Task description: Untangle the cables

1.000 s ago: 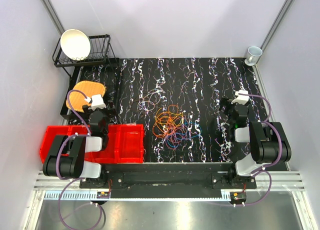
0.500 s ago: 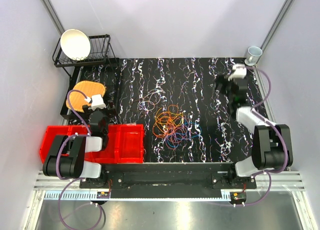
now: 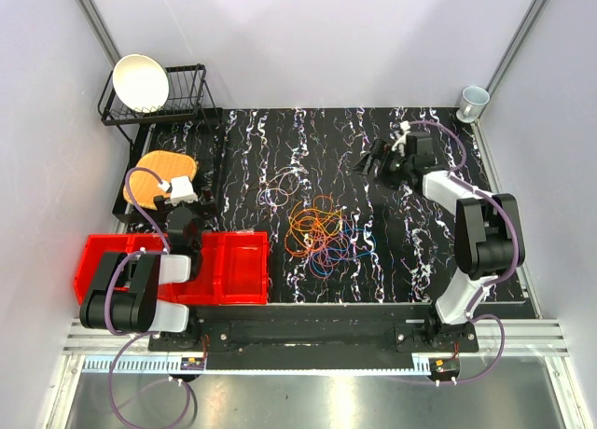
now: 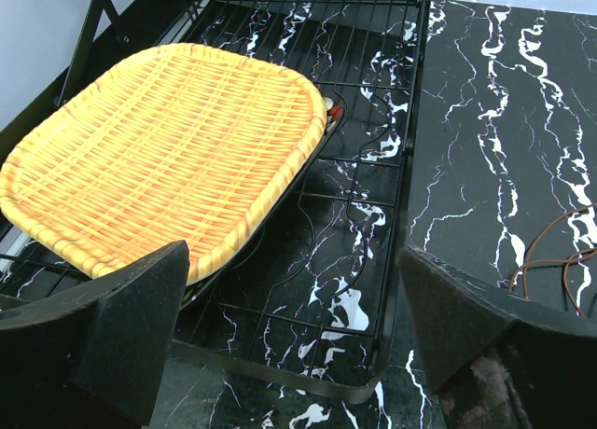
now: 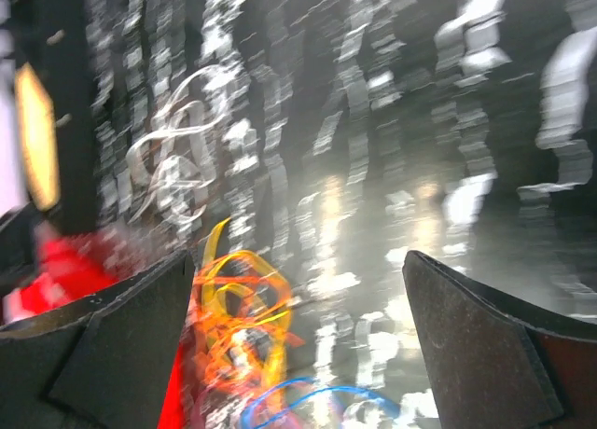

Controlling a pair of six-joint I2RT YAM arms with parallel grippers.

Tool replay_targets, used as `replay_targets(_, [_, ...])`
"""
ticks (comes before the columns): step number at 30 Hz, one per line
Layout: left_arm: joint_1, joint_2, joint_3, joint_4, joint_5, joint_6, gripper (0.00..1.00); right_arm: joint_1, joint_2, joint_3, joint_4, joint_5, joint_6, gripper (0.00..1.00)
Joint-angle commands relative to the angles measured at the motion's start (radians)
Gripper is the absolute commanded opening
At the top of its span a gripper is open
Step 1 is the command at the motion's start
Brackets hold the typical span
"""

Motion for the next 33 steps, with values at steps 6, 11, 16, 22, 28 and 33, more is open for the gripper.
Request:
replay_targets(6, [0.002,0.001,0.001,0.084,0.016,-0.006,0.99,0.084,-0.058,-0.051,-0.011,-0.112,0.024,1.00])
replay_targets(11, [-0.010,-0.024,-0.024,0.103,-0.067,-0.014,0.99,0.125,-0.015,-0.036,-0.009,-0.146,0.021,1.00])
replay_targets(16, [-0.066,-0.031,-0.071,0.209,-0.105,0.020,0.99,0.182,-0.012,-0.022,-0.029,-0.118,0.010,1.00])
replay_targets(22, [-0.141,-0.216,-0.029,0.015,-0.223,0.081,0.99,0.199,-0.009,-0.010,-0.074,-0.083,-0.019,1.00])
replay_targets(28, [-0.198,-0.511,0.161,-0.615,-0.237,-0.104,0.99,0.202,-0.009,0.024,-0.098,-0.064,-0.019,1.00])
replay_targets(33, [-0.196,-0.646,0.189,-0.661,0.143,-0.395,0.99,0.202,-0.009,0.031,-0.106,-0.032,-0.011,1.00])
